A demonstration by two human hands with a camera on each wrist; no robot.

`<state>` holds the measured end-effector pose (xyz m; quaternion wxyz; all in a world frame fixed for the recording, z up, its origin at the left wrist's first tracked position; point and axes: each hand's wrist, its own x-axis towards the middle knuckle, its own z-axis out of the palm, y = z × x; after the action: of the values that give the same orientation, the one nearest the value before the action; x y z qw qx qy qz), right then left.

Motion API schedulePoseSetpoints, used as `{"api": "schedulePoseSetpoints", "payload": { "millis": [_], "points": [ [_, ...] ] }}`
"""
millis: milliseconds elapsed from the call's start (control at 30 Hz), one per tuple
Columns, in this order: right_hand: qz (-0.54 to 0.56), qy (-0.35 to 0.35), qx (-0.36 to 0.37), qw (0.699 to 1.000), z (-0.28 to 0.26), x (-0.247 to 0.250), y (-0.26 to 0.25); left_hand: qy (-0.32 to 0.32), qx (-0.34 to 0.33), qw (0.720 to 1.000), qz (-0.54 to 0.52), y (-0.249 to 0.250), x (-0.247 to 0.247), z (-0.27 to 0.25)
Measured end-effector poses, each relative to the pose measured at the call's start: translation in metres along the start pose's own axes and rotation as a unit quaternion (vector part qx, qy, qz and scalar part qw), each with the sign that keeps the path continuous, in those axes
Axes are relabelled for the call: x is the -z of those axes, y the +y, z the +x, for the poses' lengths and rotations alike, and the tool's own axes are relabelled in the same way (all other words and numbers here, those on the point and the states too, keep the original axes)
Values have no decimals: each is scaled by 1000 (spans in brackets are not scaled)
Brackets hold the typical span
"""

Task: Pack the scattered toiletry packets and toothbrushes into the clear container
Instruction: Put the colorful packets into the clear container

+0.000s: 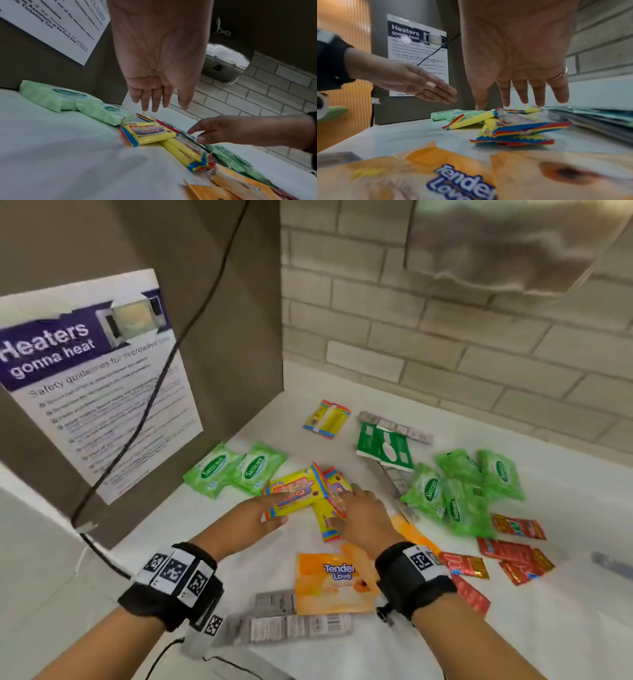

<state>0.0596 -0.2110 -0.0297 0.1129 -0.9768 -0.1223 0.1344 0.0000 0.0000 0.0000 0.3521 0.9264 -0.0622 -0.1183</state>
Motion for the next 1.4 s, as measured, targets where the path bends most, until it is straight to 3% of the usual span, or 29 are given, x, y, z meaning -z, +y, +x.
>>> {"api": "schedulePoseSetpoints", "payload": {
  "millis": [167, 300, 467, 633, 767, 867, 967, 1100, 1200, 1300, 1400],
  "points": [
    [47, 0, -90, 995, 18, -17, -15, 1, 5, 1000, -4, -20, -1, 19],
    [70, 44, -110, 991, 12, -9, -7, -6, -21, 1000, 10, -22, -9, 49],
    [108, 130, -151, 974, -25, 6, 19, -69, 7, 984, 166, -21, -29, 93],
    [336, 190, -194, 902, -62, 19, 45, -68, 8, 964, 258, -14, -35, 117],
    [482, 240, -193, 821, -95, 35, 58, -27, 23, 979, 198, 19, -23, 124],
    [527, 293, -185, 776, -125, 54, 76, 12, 16, 987, 158, 61, -11, 122],
    [531, 356, -175, 749, -165, 81, 99, 23, -38, 993, 112, 114, -9, 106],
    [456, 403, -225, 761, -234, 103, 144, -13, -147, 989, -7, 180, -28, 67],
    [361, 381, -335, 782, -270, 92, 187, -40, -215, 974, -59, 220, -53, 41],
    [234, 242, -425, 840, -278, 59, 224, -33, -264, 961, -74, 245, -80, 27],
    [204, 92, -441, 869, -266, 32, 241, -30, -292, 953, -71, 263, -102, 25]
  ]
}}
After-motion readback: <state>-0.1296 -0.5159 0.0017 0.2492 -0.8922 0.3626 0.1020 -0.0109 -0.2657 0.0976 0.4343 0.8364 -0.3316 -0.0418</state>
